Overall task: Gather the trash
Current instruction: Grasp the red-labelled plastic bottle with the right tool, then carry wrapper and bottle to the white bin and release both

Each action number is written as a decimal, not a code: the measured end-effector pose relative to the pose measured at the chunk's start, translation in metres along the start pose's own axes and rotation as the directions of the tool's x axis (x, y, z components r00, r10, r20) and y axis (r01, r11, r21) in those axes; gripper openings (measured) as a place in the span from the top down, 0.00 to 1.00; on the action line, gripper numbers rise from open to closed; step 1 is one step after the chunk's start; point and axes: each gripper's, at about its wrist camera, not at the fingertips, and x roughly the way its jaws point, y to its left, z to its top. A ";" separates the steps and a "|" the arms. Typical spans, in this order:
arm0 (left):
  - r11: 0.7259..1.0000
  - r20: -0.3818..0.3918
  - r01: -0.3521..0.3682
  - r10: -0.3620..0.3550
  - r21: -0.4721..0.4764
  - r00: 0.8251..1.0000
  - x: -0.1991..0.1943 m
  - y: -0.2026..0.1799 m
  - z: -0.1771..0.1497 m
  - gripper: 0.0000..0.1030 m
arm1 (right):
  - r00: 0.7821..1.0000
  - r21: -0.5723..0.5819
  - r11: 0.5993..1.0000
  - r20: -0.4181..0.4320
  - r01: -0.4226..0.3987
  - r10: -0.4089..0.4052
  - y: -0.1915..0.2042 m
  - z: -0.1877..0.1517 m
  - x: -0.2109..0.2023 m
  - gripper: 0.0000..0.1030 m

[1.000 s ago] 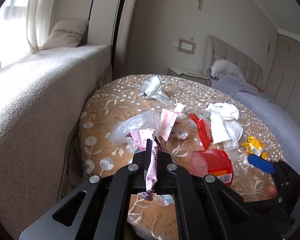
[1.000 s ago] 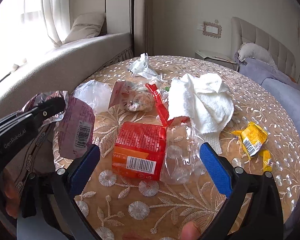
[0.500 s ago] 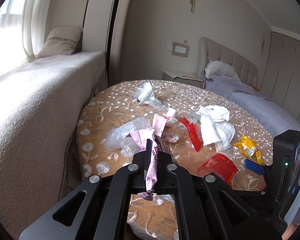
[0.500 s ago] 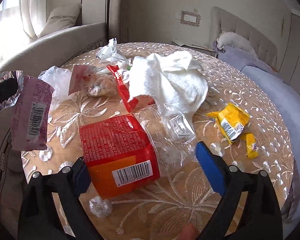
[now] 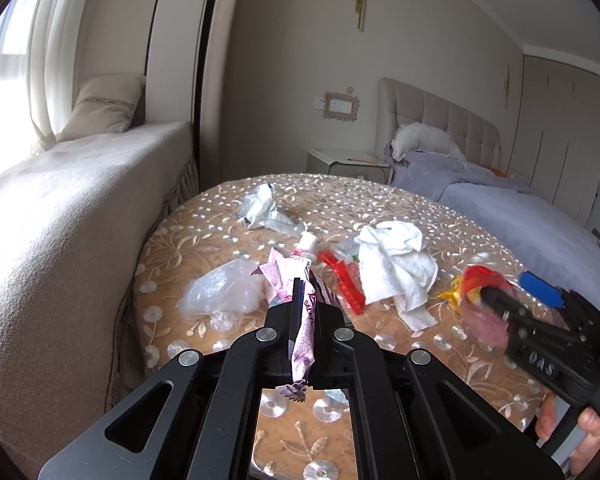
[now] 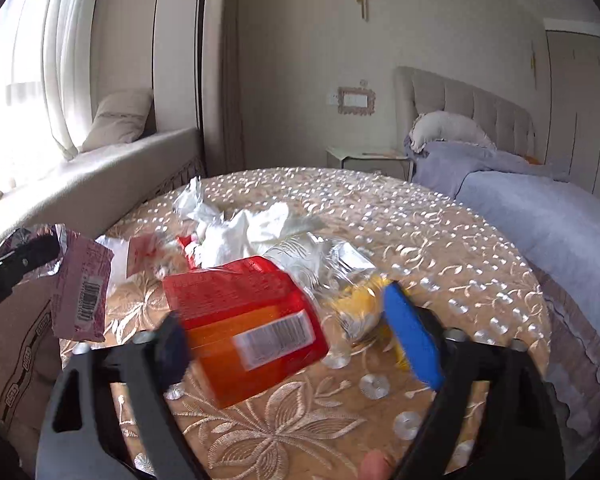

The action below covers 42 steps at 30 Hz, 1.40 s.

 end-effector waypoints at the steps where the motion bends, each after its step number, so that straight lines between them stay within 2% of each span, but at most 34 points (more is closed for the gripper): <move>1: 1.000 0.004 0.013 -0.013 0.008 1.000 -0.001 -0.006 0.002 1.00 | 1.000 -0.008 1.000 -0.012 0.019 -0.019 -0.005 0.003 -0.002 0.84; 4: 0.998 0.013 0.060 -0.060 0.037 0.998 -0.001 -0.027 0.008 1.00 | 0.999 0.048 0.999 -0.049 0.014 -0.012 -0.031 0.004 -0.001 0.95; 6: 0.994 0.010 0.090 -0.091 0.061 0.996 0.000 -0.042 0.009 1.00 | 0.997 0.025 0.998 -0.055 0.057 -0.056 -0.040 0.000 0.001 0.97; 7: 0.992 0.003 0.102 -0.103 0.071 0.995 0.001 -0.048 0.009 1.00 | 0.996 0.015 0.997 -0.057 0.073 -0.072 -0.043 -0.003 0.002 0.97; 10: 0.990 0.002 0.109 -0.110 0.095 0.994 0.000 -0.062 0.010 1.00 | 0.997 0.053 0.997 -0.064 0.054 -0.050 -0.056 -0.007 0.000 0.97; 17: 0.978 0.013 0.137 -0.141 0.156 0.990 -0.008 -0.097 0.018 1.00 | 0.997 0.098 0.993 0.025 0.066 -0.069 -0.084 -0.004 -0.033 0.97; 21: 0.958 0.011 0.204 -0.211 0.203 0.977 -0.014 -0.128 0.019 1.00 | 0.990 0.121 0.986 0.064 0.117 -0.126 -0.109 -0.004 -0.061 0.97; 24: 0.928 -0.009 0.284 -0.290 0.242 0.957 -0.014 -0.161 0.016 1.00 | 0.979 0.136 0.975 0.077 0.176 -0.188 -0.130 -0.008 -0.084 0.97; 27: 0.885 -0.034 0.367 -0.373 0.287 0.927 -0.013 -0.202 0.009 1.00 | 0.964 0.156 0.958 0.077 0.242 -0.256 -0.153 -0.018 -0.108 0.97; 30: 0.830 -0.067 0.460 -0.464 0.316 0.883 -0.015 -0.242 -0.002 1.00 | 0.943 0.179 0.933 0.060 0.311 -0.326 -0.177 -0.030 -0.130 0.97; 35: 0.737 -0.137 0.565 -0.559 0.372 0.818 -0.015 -0.309 -0.026 1.00 | 0.911 0.216 0.890 0.004 0.402 -0.412 -0.214 -0.055 -0.163 0.97; 38: 0.670 -0.213 0.644 -0.613 0.369 0.760 -0.009 -0.343 -0.046 1.00 | 0.890 0.235 0.862 -0.032 0.450 -0.456 -0.232 -0.073 -0.178 0.97; 42: 0.564 -0.335 0.746 -0.668 0.355 0.664 0.003 -0.390 -0.079 1.00 | 0.857 0.257 0.819 -0.095 0.513 -0.506 -0.255 -0.102 -0.189 0.97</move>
